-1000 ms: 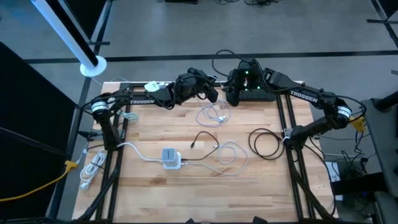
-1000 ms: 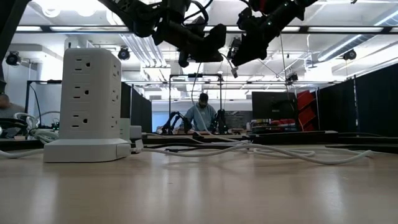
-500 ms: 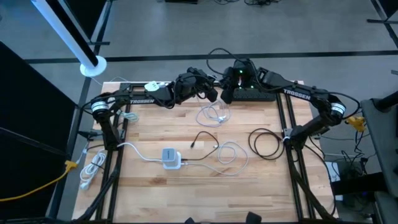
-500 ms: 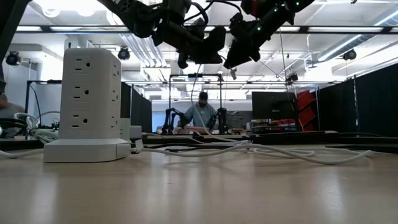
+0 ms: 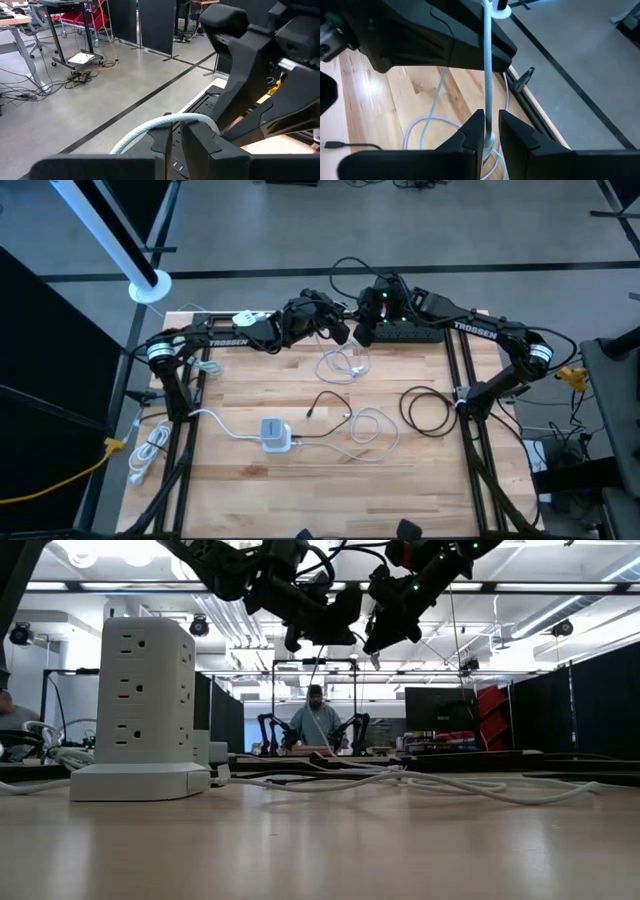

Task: Insert USB
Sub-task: Insert the white charger cable into the black outlet extension

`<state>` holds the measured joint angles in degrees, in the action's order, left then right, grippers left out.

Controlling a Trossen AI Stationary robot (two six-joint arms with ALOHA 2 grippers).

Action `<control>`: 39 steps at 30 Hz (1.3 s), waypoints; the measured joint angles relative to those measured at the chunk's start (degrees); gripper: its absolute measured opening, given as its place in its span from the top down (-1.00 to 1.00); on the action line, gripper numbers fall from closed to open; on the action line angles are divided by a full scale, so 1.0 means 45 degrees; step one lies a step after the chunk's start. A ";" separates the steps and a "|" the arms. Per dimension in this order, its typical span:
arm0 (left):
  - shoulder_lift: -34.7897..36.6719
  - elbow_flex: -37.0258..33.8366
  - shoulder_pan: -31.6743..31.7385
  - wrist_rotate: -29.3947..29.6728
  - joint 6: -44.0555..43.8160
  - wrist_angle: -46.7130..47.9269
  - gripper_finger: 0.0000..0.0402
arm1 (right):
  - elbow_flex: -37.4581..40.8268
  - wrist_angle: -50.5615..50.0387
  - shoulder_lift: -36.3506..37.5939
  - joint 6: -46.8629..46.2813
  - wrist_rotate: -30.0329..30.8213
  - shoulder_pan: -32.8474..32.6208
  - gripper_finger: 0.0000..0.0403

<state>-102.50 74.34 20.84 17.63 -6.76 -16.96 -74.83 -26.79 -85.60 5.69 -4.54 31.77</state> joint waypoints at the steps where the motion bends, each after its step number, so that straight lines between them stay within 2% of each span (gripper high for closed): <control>1: 0.0000 -0.0002 0.0000 0.0000 0.0000 0.0002 0.88 | 0.0000 0.0000 -0.0010 0.0015 0.0000 0.0000 0.83; 8: 0.0000 0.0002 0.0000 -0.0005 0.0000 0.0002 0.88 | 0.0000 -0.0314 -0.0015 -0.0264 -0.0085 0.0024 0.98; 15: 0.0000 -0.0003 0.0000 -0.0031 0.0028 0.0003 0.88 | 0.0000 -0.0760 -0.0019 -0.0251 -0.0090 0.0117 1.00; 17: 0.0020 -0.0003 0.0000 -0.0384 0.0249 0.0052 0.88 | 0.0011 -0.0706 -0.0019 0.0228 -0.0381 0.0274 1.00; 22: 0.0221 0.0000 0.0000 -0.2157 0.0512 0.0909 0.88 | 0.0398 0.0602 -0.0006 0.1311 -0.3610 0.1620 1.00; 27: 0.0227 0.0002 -0.0031 -0.4201 0.0532 0.2119 0.88 | 0.1881 0.2320 -0.0008 0.2360 -0.6565 0.3515 1.00; 33: -0.0143 -0.0037 -0.0187 -0.4756 0.0389 0.2318 0.88 | 0.4473 0.4590 -0.0657 0.5527 -0.9140 0.4980 1.00; 35: -0.0265 -0.0042 -0.0219 -0.4797 0.0379 0.2209 0.88 | 0.5005 0.5000 -0.1136 0.6799 -0.9640 0.5157 1.00; 39: -0.0338 -0.0042 -0.0245 -0.4837 0.0253 0.2181 0.88 | 0.5081 0.5112 -0.2282 0.8209 -0.9668 0.5414 1.00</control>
<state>-104.02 74.15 19.74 -4.14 -5.63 -7.14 -51.96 -3.78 -95.87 42.64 -48.04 56.13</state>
